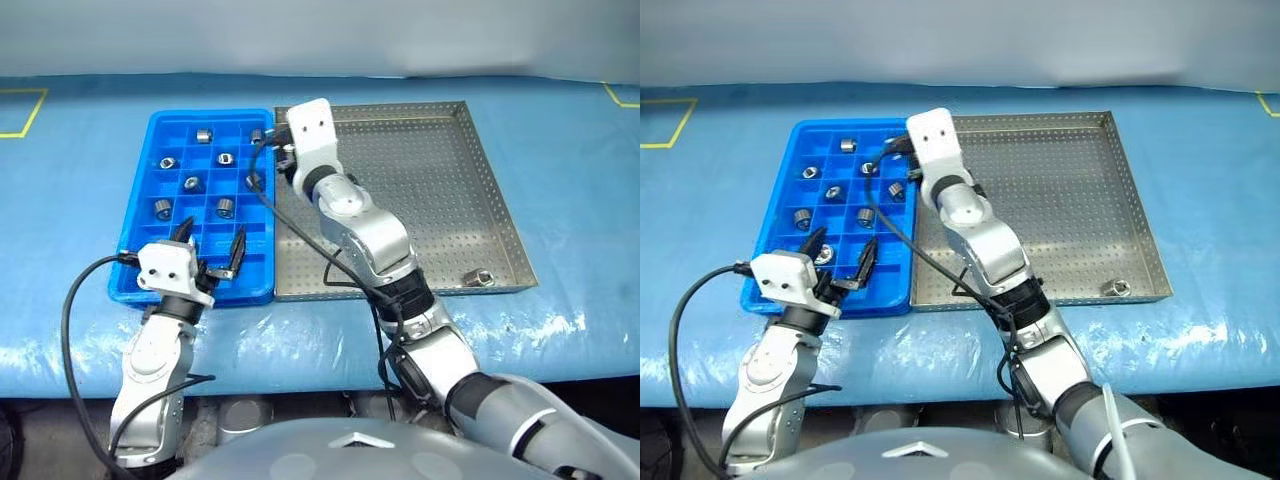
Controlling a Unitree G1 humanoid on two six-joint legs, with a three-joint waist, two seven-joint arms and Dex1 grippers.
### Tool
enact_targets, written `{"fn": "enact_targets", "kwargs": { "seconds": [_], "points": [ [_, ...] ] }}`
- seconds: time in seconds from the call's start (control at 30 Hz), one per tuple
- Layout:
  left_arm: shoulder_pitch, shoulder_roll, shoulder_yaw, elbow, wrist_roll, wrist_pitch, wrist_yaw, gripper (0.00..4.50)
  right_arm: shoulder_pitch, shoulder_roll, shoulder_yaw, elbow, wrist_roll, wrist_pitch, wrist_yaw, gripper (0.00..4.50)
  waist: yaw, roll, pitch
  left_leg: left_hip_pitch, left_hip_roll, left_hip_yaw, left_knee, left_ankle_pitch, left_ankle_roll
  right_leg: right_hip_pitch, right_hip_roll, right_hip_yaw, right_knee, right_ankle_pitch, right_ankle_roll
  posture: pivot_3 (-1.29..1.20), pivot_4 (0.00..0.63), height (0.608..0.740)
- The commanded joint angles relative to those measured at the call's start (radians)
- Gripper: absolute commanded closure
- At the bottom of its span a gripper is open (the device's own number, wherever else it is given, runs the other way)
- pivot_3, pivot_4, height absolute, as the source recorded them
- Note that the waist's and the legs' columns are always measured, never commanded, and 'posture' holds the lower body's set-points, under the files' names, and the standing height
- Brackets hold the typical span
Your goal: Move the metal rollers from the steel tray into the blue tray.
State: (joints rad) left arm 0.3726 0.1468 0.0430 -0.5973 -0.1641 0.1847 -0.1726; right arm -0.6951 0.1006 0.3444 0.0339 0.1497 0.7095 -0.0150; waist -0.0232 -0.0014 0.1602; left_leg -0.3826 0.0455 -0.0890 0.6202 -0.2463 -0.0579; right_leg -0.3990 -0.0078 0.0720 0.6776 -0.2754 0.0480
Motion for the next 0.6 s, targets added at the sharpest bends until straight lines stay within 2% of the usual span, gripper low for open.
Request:
{"fn": "enact_targets", "kwargs": {
  "seconds": [0.03,0.33,0.47,0.6],
  "points": [
    [0.05,-0.006,0.04,-0.065,-0.02,-0.039,0.002,0.0,-0.014,-0.017,0.052,-0.056,0.01,0.047,0.121,2.67,0.01,0.0,0.0,0.0,0.0,0.0,0.0,0.0,0.0,0.0,0.0,0.0,0.0,0.0,0.0,0.17,0.15,0.74],
    [0.137,-0.019,0.063,-0.079,-0.022,-0.055,0.005,0.0,0.036,-0.085,0.186,-0.113,0.018,0.208,0.32,2.67,0.017,0.0,0.0,0.0,0.0,-0.001,0.0,0.0,0.0,0.0,0.0,-0.001,0.0,-0.001,-0.001,0.2,0.15,0.74],
    [0.124,-0.013,0.043,-0.071,-0.021,-0.051,-0.014,0.0,0.076,-0.099,0.211,-0.105,0.006,0.255,0.34,2.67,0.016,-0.001,0.0,0.0,0.0,-0.001,0.0,0.0,0.0,0.0,0.0,-0.001,0.0,-0.001,-0.001,0.18,0.15,0.74],
    [0.1,-0.009,0.035,-0.06,-0.025,-0.044,-0.025,0.0,0.097,-0.081,0.179,-0.078,-0.005,0.265,0.32,2.67,0.016,-0.001,0.0,0.0,0.0,-0.001,0.0,0.0,0.0,0.0,0.0,-0.001,0.0,-0.001,0.0,0.16,0.15,0.74]
  ]
}}
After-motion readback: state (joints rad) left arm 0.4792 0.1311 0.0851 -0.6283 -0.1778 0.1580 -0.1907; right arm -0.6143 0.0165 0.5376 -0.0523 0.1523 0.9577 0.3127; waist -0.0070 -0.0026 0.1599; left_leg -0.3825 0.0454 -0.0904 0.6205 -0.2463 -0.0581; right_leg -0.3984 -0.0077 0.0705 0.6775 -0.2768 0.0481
